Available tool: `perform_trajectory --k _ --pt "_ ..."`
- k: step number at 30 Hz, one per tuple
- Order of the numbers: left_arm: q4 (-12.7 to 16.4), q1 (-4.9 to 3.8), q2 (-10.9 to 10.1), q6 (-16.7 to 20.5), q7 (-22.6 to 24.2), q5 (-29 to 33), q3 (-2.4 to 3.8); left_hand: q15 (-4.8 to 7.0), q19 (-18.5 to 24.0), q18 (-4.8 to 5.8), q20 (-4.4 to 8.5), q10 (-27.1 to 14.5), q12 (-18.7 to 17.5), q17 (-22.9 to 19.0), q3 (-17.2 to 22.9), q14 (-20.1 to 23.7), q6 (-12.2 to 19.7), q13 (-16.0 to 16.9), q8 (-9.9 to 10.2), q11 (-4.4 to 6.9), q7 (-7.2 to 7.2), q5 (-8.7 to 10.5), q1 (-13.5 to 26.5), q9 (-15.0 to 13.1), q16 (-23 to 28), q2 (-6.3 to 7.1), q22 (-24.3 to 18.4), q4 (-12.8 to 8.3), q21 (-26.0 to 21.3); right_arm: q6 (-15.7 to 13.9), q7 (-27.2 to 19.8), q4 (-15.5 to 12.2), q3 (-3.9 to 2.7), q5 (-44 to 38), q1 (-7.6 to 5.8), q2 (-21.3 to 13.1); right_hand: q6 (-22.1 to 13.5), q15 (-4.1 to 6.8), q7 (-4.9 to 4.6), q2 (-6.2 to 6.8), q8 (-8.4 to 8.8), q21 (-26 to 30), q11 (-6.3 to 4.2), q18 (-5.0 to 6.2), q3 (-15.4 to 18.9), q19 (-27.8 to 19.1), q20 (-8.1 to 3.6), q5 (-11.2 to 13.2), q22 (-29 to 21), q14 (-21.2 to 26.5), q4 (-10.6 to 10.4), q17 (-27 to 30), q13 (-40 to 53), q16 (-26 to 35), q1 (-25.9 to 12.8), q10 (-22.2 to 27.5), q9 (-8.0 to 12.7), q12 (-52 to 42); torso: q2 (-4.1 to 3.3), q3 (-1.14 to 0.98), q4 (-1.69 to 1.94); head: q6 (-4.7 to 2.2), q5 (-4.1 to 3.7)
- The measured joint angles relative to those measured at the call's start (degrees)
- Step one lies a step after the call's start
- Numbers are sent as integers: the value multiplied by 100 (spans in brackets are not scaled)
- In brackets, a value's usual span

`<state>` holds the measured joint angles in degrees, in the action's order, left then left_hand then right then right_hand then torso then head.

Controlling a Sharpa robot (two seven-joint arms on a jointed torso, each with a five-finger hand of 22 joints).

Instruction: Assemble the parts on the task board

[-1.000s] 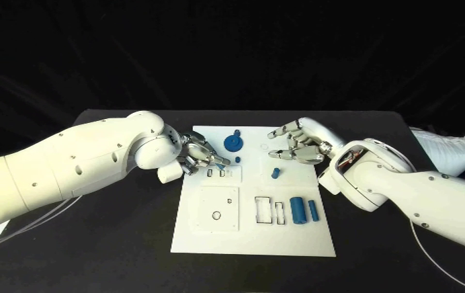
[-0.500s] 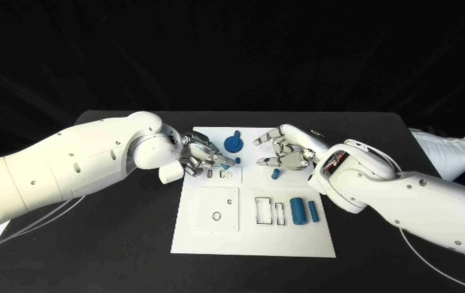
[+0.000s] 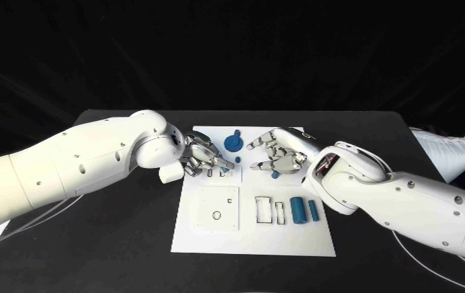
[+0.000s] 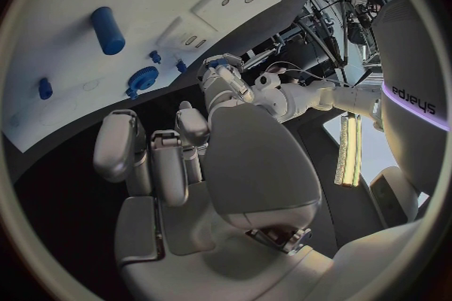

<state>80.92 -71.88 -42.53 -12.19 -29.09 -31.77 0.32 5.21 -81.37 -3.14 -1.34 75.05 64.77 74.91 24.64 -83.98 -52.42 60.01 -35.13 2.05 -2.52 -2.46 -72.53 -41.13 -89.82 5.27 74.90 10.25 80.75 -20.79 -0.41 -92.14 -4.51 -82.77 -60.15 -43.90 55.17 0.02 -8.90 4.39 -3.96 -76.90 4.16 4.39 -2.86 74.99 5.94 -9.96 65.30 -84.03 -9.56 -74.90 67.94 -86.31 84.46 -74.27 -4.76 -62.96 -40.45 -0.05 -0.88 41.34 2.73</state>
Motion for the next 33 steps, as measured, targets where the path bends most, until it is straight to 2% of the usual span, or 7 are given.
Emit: perform_trajectory --k 5,11,17,27,33 --pt "31 0 20 2 -10 -142 -1 0 0 0 0 51 44 0 -110 0 -4 41 0 11 -4 0 1 -12 0 -44 0 16 0 13 0 45 16 -19 15 119 0 0 0 0 0 0 0 0 0 0 0 23 0 0 0 0 0 0 0 0 0 0 1 2 2 11 -7" --pt "70 0 36 10 -7 -252 -1 0 -12 0 12 81 79 0 -253 0 -52 68 1 40 10 0 1 -11 0 -44 0 17 0 22 0 122 84 -57 25 315 0 0 0 0 0 0 0 0 0 0 0 23 0 0 0 -5 -1 0 0 0 1 0 2 7 0 14 -12" --pt "75 0 40 24 3 -309 -1 0 -22 0 22 102 80 -1 -451 0 -104 95 -25 61 21 0 24 -12 0 -67 0 7 24 44 -2 189 138 -170 74 487 0 0 0 0 0 23 0 0 26 0 0 142 -7 0 26 -4 -2 0 0 0 1 0 2 7 5 1 -1" --pt "77 0 41 48 10 -343 -2 0 -42 0 42 124 110 -1 -633 0 -113 108 -23 44 30 1 -7 -15 0 -142 0 3 24 79 -8 196 152 -359 116 577 -1 0 0 0 0 23 0 0 48 0 0 178 -7 0 47 -4 -3 0 0 0 2 -23 2 7 4 34 20" --pt "103 0 46 50 15 -354 -2 0 -42 0 42 124 110 -1 -664 0 -113 108 -21 44 30 2 -7 -15 0 -142 0 -2 24 59 -11 196 154 -431 130 597 59 0 -3 0 0 23 -24 0 38 0 0 178 0 0 57 -3 58 0 0 -25 2 -89 2 6 -2 46 27"
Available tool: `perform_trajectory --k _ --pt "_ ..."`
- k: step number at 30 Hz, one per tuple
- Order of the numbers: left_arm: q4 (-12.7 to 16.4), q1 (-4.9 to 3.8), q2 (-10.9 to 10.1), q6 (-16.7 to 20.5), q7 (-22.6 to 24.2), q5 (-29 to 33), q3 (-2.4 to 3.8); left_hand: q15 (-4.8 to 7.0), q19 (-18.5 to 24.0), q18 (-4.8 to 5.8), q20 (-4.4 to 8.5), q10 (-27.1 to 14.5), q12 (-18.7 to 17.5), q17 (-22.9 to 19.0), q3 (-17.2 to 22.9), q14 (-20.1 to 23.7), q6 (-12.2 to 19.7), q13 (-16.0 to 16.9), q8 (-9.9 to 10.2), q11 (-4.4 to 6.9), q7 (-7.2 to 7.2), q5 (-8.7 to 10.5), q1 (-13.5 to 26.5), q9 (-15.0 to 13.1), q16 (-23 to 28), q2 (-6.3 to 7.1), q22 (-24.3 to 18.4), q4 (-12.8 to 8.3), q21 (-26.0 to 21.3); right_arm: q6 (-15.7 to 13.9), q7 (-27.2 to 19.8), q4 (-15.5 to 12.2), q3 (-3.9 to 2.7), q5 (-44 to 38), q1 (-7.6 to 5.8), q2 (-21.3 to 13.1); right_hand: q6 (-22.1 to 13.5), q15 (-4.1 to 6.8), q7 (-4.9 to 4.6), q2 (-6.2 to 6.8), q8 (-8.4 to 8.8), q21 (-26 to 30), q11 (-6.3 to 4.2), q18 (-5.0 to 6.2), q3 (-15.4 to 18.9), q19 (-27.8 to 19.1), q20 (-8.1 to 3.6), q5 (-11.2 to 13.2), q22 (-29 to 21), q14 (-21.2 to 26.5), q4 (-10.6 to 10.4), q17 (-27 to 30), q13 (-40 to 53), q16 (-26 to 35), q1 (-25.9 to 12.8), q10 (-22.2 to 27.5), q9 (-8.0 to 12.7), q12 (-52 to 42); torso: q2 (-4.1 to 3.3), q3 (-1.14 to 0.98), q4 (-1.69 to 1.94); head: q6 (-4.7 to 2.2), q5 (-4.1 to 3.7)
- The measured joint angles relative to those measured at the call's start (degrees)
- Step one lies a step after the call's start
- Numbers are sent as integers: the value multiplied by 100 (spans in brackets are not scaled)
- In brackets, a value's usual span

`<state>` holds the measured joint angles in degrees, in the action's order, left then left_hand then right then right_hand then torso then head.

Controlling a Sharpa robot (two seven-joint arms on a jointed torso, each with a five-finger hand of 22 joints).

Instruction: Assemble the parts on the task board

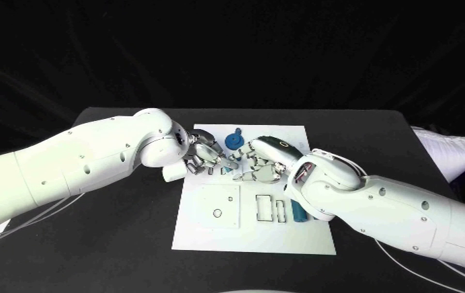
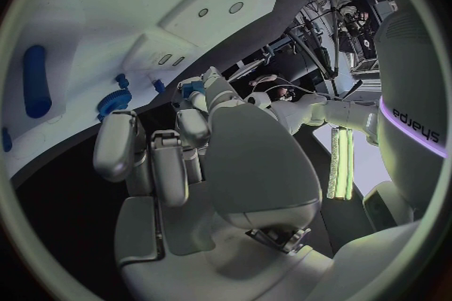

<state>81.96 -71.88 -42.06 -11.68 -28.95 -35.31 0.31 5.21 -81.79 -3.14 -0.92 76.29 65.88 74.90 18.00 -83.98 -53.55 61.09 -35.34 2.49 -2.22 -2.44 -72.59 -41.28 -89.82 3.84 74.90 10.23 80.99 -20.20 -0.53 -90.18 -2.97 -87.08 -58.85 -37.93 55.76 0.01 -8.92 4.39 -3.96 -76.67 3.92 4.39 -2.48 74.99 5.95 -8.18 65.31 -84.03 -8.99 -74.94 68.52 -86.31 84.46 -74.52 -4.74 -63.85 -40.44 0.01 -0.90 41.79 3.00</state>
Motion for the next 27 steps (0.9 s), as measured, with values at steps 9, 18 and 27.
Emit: perform_trajectory --k 9,18,27 --pt "11 0 0 -1 3 17 0 0 0 0 0 -1 0 0 -47 0 0 -1 14 -1 0 4 -23 1 0 -23 0 -12 0 -69 4 28 0 -63 6 54 35 0 13 -31 0 0 -8 0 -7 0 0 0 11 0 7 1 35 0 31 -8 1 -67 2 -2 2 3 -5" --pt "21 0 -1 2 7 91 0 0 0 0 0 18 0 0 -54 0 0 -1 34 17 0 5 -30 4 0 -30 0 -5 0 -73 14 45 1 -137 23 107 268 43 48 -81 -45 0 -57 0 -62 0 0 0 35 0 93 1 66 0 81 -60 -28 -111 2 1 2 19 -6" --pt "24 3 -3 1 4 249 -5 0 0 0 0 18 0 2 -65 0 0 -2 39 17 0 6 -30 5 0 -30 0 -15 0 -118 38 57 -4 -252 30 133 472 83 124 -168 -134 0 -89 0 -187 30 -29 31 67 1 219 2 102 0 167 -92 -58 -168 2 1 2 35 -3"
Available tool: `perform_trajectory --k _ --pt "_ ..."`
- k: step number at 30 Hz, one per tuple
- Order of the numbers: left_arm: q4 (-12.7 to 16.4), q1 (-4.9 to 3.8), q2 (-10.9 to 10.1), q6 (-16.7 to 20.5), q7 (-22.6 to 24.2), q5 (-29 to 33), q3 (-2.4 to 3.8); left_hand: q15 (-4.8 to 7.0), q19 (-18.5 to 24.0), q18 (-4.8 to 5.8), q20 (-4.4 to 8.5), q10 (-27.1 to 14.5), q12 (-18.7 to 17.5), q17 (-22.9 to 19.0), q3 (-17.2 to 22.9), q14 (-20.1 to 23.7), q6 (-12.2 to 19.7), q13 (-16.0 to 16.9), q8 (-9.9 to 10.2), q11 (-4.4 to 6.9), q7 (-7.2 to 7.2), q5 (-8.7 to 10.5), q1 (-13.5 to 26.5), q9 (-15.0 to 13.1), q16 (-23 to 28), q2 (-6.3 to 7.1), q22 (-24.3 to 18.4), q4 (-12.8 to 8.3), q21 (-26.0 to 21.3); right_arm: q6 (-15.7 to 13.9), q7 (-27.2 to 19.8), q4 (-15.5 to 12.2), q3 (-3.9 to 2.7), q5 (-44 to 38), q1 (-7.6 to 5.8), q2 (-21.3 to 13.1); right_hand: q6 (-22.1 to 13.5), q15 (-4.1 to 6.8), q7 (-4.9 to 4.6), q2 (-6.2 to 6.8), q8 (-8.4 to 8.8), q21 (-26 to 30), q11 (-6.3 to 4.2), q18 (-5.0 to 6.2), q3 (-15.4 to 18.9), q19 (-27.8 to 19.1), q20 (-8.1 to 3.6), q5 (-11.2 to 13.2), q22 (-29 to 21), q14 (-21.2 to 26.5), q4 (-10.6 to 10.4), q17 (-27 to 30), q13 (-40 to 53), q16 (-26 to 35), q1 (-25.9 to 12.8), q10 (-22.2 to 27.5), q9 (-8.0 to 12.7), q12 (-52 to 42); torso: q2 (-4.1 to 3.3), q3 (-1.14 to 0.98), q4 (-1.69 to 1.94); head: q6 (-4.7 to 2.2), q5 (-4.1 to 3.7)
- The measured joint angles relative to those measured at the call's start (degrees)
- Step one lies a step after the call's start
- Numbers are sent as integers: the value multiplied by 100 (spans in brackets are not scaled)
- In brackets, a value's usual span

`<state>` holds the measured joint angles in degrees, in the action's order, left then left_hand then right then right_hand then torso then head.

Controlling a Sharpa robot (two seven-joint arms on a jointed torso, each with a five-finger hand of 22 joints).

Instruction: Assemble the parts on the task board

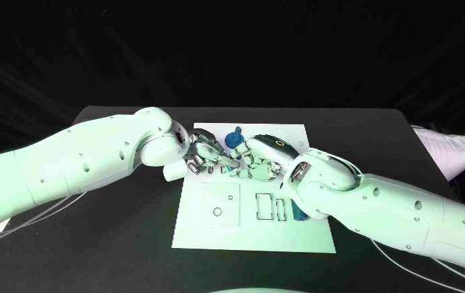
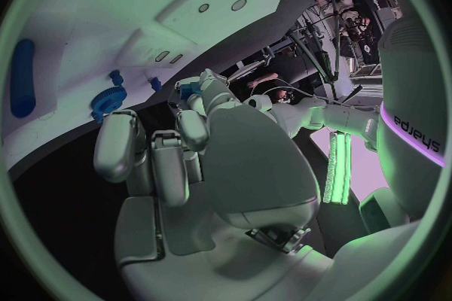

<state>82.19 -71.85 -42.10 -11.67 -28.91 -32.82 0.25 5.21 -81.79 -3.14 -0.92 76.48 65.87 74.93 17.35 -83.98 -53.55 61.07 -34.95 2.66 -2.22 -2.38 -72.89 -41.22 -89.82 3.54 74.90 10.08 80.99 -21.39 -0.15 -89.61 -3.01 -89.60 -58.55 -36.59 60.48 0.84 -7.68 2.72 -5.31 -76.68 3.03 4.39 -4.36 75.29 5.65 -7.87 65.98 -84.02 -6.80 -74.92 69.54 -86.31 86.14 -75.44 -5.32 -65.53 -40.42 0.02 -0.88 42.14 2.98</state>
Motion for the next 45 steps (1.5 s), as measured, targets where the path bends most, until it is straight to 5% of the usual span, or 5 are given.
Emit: perform_trajectory --k 10,24,31,35,45 --pt "-3 0 -4 -4 -5 114 -1 0 0 0 0 0 0 1 -12 0 0 0 -22 0 0 11 1 -3 0 1 0 1 0 -103 36 -1 0 -174 11 1 216 40 57 -53 -43 0 -2 1 -304 12 -54 180 30 -2 240 1 24 0 130 0 -3 -60 2 -2 -2 16 3" --pt "-1 -2 -14 3 -3 183 3 0 0 0 0 0 -5 1 -64 0 0 -40 -21 -1 0 -12 -17 -2 0 -17 0 5 0 -204 24 -19 3 -248 24 -11 368 156 61 -186 -92 -28 -3 1 -524 53 -135 237 75 -8 237 1 106 0 -3 -1 -30 -180 1 -4 -2 31 4" --pt "20 0 -35 72 -5 272 -3 0 4 0 -4 -326 -555 0 -368 0 31 -606 199 -85 17 -14 -7 100 0 -52 0 91 -44 -211 35 -25 -1 -251 24 -22 368 175 61 -235 -92 -28 -10 1 -540 53 -176 208 75 9 222 1 128 0 -57 -8 -31 -187 1 -4 -2 41 -4" --pt "40 1 -45 136 -8 334 -3 -85 94 0 -94 -661 -1043 0 -620 3 233 -1104 487 -225 -144 -43 110 335 0 65 0 162 -96 -211 99 -26 -1 -258 26 -30 368 207 61 -219 -92 -28 -41 1 -563 53 -176 74 75 -19 198 1 123 0 -175 -39 -31 -217 3 -4 -2 42 -7" --pt "58 1 -55 269 -28 426 -4 -147 144 0 -144 -770 -1165 -1 -818 -17 228 -1286 616 -295 -187 -45 137 509 0 92 0 207 -134 -239 414 -65 -2 -281 47 -46 418 256 111 -141 -92 -28 -124 0 -571 32 -197 -3 74 8 189 2 109 0 -253 -122 -34 -185 4 -4 1 31 -15"
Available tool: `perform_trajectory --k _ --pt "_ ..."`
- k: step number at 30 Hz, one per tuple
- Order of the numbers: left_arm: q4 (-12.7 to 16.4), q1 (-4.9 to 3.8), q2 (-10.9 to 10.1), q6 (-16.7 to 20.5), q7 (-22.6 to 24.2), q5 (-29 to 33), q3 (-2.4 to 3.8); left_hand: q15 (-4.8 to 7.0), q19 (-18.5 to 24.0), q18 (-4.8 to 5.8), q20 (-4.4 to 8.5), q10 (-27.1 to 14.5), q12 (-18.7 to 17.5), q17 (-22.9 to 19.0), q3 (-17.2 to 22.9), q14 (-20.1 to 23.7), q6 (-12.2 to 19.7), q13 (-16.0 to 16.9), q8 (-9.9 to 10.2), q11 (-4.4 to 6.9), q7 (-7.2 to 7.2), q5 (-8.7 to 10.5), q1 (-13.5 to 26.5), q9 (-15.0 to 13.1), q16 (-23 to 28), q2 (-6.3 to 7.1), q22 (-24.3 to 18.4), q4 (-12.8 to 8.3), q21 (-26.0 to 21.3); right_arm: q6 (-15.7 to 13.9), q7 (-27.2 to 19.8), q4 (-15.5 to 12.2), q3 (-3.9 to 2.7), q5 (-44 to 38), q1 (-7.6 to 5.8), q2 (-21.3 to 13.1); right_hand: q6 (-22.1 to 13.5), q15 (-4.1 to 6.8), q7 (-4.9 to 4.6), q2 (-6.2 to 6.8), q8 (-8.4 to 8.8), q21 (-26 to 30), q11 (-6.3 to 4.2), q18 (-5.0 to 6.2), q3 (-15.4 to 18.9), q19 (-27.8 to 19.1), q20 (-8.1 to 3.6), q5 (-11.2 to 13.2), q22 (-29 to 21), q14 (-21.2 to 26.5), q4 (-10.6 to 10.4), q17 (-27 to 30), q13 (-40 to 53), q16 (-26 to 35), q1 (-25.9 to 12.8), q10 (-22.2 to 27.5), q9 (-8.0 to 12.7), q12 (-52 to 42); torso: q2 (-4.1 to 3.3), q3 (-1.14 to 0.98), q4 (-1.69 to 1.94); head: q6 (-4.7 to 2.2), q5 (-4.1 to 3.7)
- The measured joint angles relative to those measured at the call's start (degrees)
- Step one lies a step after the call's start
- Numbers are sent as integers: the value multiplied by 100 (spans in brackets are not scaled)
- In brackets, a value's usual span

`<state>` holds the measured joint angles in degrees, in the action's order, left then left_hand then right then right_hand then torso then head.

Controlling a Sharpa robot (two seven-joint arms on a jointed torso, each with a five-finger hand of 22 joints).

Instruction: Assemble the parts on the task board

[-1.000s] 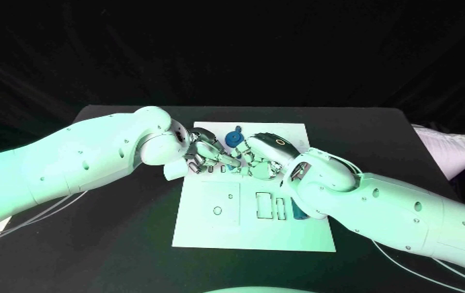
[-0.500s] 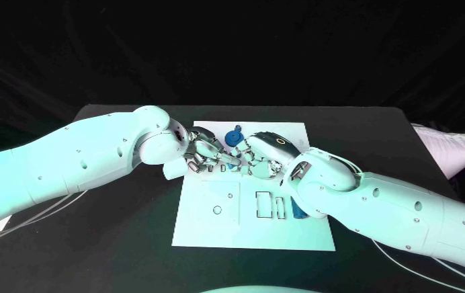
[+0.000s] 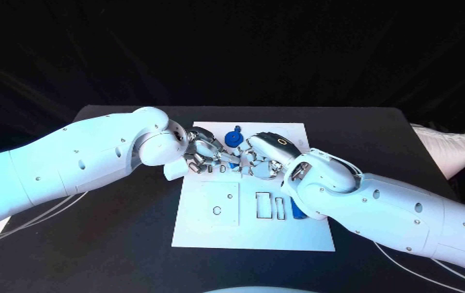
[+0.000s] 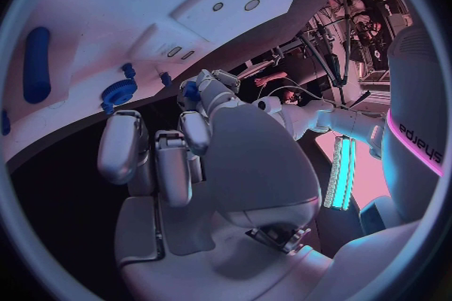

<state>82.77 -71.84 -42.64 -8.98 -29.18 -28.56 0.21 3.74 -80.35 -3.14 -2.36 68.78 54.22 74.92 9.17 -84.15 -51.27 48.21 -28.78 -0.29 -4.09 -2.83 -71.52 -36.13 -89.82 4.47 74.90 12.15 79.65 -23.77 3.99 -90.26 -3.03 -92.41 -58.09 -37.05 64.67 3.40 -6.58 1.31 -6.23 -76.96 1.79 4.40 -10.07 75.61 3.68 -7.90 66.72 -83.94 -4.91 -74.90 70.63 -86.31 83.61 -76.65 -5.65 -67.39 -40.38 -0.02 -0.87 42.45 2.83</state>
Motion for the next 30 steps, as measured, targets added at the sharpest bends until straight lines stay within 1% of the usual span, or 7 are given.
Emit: perform_trajectory --k 2,8,12,14,20,21,30 --pt "0 0 -1 18 -6 9 0 -17 0 0 0 0 0 0 -17 18 0 0 0 0 0 0 0 7 0 0 0 17 0 -5 62 -4 0 -2 4 -3 15 1 15 30 0 0 -11 0 0 0 0 -21 0 1 0 0 -15 0 -31 -11 -1 8 0 0 -1 0 -1" --pt "0 -1 -1 64 -24 27 1 -17 -21 0 -21 0 0 0 -23 17 -20 -2 22 0 -20 0 -3 54 0 -3 0 11 0 -14 235 -17 4 -7 10 -11 34 3 34 37 0 0 -32 0 0 0 0 -32 -1 4 0 0 -26 0 -86 -31 -2 24 -5 0 -3 11 -4" --pt "-1 -3 6 80 -33 35 2 -17 -21 -1 -21 0 0 0 -28 17 -31 -20 45 0 -31 0 -141 113 0 -138 0 -34 0 -31 349 -26 6 -10 17 -14 53 12 53 45 -1 0 -62 0 -30 15 -14 -78 -1 12 -31 -4 -31 0 -152 -61 -2 35 -7 0 -5 19 -4" --pt "-3 -3 10 82 -36 38 2 -17 -21 0 -21 0 0 -1 -6 18 -56 -27 53 0 -27 0 -216 139 0 -154 0 -56 0 -40 398 -28 7 -10 19 -16 56 12 56 31 -1 0 -62 0 -30 21 -21 -98 -1 12 -31 -4 -26 0 -166 -61 -2 39 -7 1 -5 24 -6" --pt "-10 -3 38 82 -45 46 -2 -17 -21 0 -21 -1 0 -1 40 17 -87 -45 77 1 -15 0 -353 204 0 -156 0 -135 0 -79 533 -31 7 -11 22 -18 66 12 67 45 -1 0 -72 0 -15 21 -21 -120 -1 12 -49 -4 -20 17 -228 -71 -2 43 -6 1 -4 33 -12" --pt "-12 -3 45 82 -48 47 -5 -17 -21 0 -21 -19 0 -1 40 17 -95 -48 77 19 -8 0 -357 212 0 -160 0 -135 0 -86 551 -33 7 -11 22 -18 66 12 67 49 -1 0 -72 0 -29 21 -21 -129 -2 12 -63 -4 -22 22 -232 -71 -2 43 -6 1 -4 36 -12" --pt "-41 -3 92 103 -75 47 -14 -17 -21 0 -21 -20 0 -1 40 17 -95 -66 87 20 -8 0 -357 230 0 -160 0 -135 -23 -133 638 -59 5 -8 28 -13 66 11 68 75 -3 0 -91 0 -30 21 -20 -132 1 12 -65 -4 -25 22 -258 -90 -3 45 -4 1 -3 53 -15"
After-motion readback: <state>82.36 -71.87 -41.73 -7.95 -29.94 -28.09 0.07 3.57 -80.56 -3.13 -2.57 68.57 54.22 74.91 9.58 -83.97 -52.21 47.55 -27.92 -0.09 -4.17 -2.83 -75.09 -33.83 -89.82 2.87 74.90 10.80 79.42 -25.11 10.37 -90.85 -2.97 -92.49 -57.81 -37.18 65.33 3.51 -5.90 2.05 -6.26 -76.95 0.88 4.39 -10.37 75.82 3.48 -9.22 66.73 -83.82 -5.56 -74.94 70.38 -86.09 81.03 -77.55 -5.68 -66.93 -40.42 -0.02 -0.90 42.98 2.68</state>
